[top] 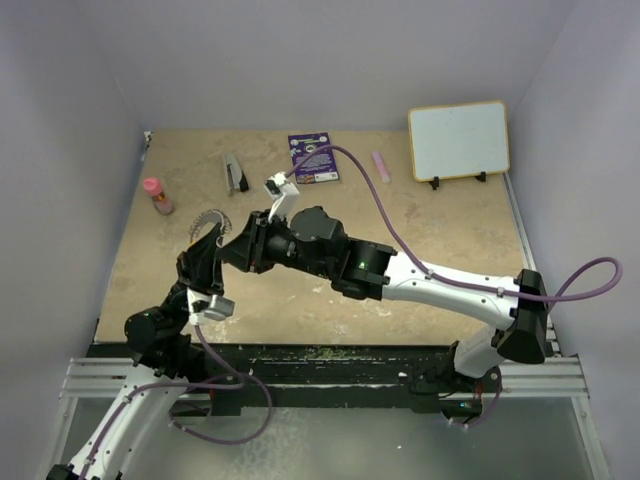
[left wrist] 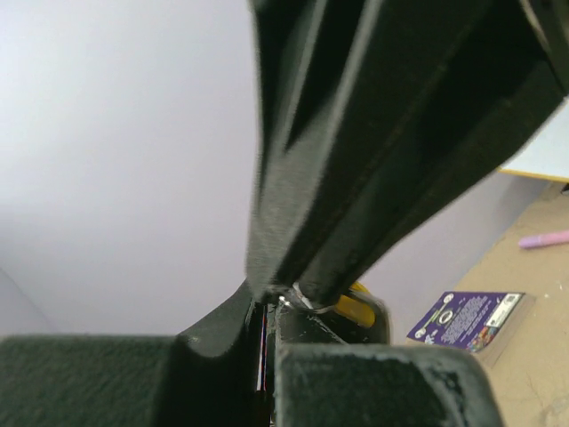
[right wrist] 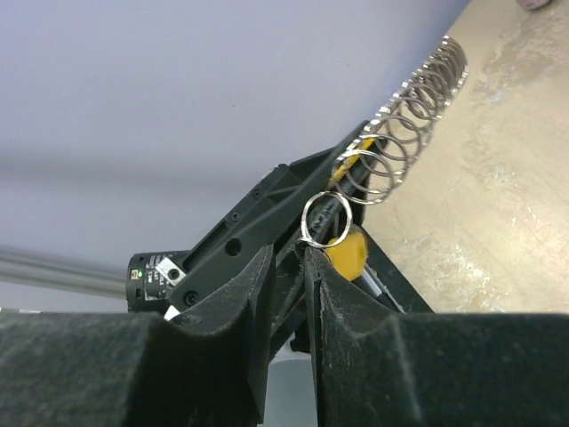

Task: Put the keys on the keyring

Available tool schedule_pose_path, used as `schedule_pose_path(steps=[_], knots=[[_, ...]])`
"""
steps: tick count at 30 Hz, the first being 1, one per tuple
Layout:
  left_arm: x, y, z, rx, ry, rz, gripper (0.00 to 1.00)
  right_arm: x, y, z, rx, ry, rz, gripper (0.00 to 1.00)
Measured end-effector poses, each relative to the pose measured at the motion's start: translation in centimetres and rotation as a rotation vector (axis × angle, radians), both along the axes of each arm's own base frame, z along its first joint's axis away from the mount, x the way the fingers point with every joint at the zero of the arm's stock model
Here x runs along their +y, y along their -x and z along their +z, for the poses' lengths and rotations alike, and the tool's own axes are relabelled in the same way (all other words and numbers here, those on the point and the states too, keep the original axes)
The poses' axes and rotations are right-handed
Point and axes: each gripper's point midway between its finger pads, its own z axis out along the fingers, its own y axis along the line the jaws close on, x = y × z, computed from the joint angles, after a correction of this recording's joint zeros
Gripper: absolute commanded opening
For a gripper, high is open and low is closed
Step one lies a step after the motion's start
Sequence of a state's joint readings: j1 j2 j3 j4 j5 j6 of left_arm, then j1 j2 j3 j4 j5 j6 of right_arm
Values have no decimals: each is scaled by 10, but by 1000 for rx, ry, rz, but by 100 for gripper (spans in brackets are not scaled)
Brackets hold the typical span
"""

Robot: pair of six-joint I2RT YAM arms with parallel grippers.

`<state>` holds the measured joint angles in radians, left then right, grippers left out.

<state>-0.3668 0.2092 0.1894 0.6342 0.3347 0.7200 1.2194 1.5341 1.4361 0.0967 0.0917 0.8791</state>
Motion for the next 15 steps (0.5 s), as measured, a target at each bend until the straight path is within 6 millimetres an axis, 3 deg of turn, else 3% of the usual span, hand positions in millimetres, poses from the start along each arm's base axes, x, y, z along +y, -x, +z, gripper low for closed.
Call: schedule_pose_path(steps=[9, 15], knots=[[8, 1, 8, -20, 121, -8, 3, -7, -5, 9, -15, -11, -36, 30], [14, 11, 15, -60, 182, -27, 3, -29, -9, 31, -43, -33, -94, 32]])
